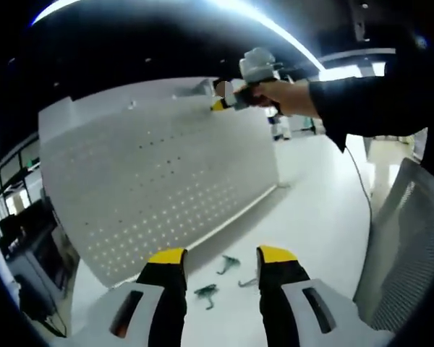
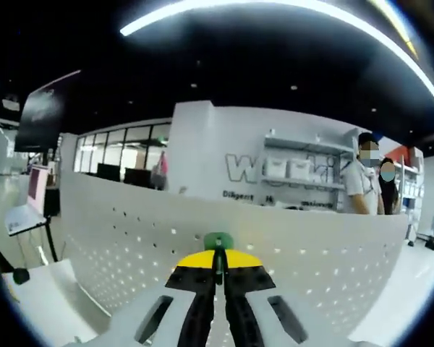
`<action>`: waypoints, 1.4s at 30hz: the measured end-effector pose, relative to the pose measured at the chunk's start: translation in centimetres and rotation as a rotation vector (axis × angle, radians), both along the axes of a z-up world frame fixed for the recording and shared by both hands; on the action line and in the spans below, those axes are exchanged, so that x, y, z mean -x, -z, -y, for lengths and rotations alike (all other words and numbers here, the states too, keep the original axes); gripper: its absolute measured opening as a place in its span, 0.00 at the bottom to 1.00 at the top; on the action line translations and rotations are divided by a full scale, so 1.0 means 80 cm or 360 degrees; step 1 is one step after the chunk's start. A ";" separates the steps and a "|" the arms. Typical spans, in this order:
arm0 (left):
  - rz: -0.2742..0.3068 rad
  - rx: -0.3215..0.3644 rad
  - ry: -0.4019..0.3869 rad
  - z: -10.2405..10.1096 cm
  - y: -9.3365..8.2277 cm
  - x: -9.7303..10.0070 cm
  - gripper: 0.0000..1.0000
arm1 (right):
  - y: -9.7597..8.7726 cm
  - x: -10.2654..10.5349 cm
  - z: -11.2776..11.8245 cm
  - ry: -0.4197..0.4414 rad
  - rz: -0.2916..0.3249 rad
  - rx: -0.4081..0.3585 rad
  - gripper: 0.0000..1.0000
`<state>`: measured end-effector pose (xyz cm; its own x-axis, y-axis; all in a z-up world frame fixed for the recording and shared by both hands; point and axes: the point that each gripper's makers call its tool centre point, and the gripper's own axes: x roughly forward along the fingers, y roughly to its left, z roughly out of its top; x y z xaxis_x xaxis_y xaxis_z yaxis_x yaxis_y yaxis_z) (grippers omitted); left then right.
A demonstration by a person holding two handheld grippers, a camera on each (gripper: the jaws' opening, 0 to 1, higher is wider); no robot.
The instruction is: Insert the hook assembly into the mounting plate slot until the hook locks in place.
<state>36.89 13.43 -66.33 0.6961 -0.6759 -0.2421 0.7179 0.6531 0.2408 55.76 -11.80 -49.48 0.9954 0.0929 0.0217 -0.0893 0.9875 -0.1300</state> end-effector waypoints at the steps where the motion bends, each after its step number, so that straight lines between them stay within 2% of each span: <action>1: -0.0005 0.0001 0.0001 0.000 0.001 0.000 0.39 | 0.000 -0.001 0.000 -0.0001 0.0001 -0.0008 0.01; 10: -0.0016 0.0007 0.0018 0.002 0.001 0.001 0.37 | 0.003 -0.007 0.005 0.0053 0.0008 0.0013 0.01; 25: -0.0026 0.0008 0.0033 0.004 0.003 0.004 0.37 | 0.005 -0.010 0.005 0.0079 0.0035 -0.0034 0.01; 29: -0.0030 0.0007 0.0035 0.004 0.003 0.004 0.36 | -0.003 0.000 0.006 0.0074 0.0138 -0.0088 0.01; 32: -0.0038 0.0006 0.0041 0.005 0.005 0.005 0.36 | 0.002 0.000 0.006 0.0087 0.0140 -0.0055 0.01; 34: -0.0037 0.0003 0.0045 0.006 0.005 0.005 0.36 | 0.004 -0.001 0.005 0.0085 0.0160 -0.0079 0.01; 39: -0.0044 0.0000 0.0050 0.007 0.006 0.006 0.36 | 0.002 -0.001 0.006 0.0110 0.0236 -0.0116 0.01; 42: -0.0047 0.0001 0.0050 0.007 0.006 0.006 0.35 | -0.004 0.000 0.005 0.0116 0.0321 -0.0126 0.01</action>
